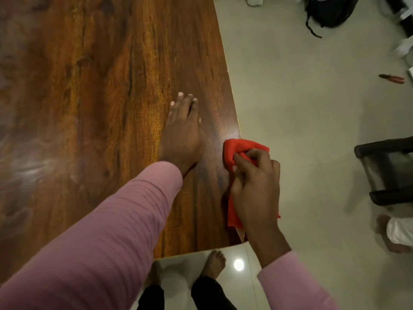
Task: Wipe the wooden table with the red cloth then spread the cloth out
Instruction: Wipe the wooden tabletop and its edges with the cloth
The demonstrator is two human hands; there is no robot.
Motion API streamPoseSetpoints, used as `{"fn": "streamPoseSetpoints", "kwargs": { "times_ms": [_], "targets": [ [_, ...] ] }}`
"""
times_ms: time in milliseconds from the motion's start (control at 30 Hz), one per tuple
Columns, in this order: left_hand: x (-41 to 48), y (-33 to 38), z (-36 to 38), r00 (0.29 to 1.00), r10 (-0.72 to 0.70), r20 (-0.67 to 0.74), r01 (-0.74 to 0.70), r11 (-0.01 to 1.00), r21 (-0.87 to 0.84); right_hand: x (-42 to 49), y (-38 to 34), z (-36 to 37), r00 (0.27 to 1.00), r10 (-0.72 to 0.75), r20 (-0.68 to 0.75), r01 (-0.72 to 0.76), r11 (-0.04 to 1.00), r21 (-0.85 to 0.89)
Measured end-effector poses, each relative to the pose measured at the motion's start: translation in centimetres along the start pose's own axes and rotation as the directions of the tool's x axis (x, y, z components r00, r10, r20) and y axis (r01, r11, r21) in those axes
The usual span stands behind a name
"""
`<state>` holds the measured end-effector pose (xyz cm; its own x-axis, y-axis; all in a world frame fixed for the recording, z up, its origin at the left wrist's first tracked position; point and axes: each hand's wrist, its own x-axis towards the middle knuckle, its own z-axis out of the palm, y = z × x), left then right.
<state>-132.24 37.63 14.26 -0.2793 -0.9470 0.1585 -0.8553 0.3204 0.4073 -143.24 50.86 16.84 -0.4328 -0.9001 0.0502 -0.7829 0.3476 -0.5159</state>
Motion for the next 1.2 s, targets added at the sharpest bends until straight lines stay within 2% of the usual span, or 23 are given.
{"fn": "streamPoseSetpoints", "kwargs": {
  "times_ms": [100,233,367,467,600,1000,1200],
  "targets": [
    [-0.3,0.1,0.5,1.0,0.01,-0.008,-0.01,1.0,0.024,4.8,-0.8,0.8,0.998,-0.057,-0.01,0.057,0.998,0.007],
    [-0.1,0.1,0.2,0.999,-0.01,0.03,0.009,1.0,0.026,9.6,-2.2,1.6,0.998,-0.057,0.03,0.057,0.998,-0.021],
    [-0.2,0.3,-0.1,0.999,-0.015,0.037,0.014,0.999,0.029,6.2,-1.1,1.1,0.995,-0.101,0.009,0.101,0.995,-0.003],
    [-0.1,0.4,0.0,0.999,-0.027,0.025,0.026,0.999,0.045,2.7,0.1,0.6,0.997,-0.082,0.013,0.082,0.997,0.014],
    [-0.2,0.6,0.2,0.999,-0.024,0.021,0.023,0.998,0.062,3.3,0.1,0.9,0.997,-0.075,0.008,0.075,0.997,0.014],
    [0.0,0.9,-0.6,0.995,-0.046,0.09,0.045,0.999,0.017,16.1,-3.6,4.2,0.992,-0.11,-0.066,0.11,0.994,-0.008],
    [0.9,0.2,-0.8,0.988,-0.118,0.096,0.128,0.985,-0.114,22.8,-5.6,5.8,0.99,-0.126,-0.06,0.126,0.992,-0.003]
  ]
}}
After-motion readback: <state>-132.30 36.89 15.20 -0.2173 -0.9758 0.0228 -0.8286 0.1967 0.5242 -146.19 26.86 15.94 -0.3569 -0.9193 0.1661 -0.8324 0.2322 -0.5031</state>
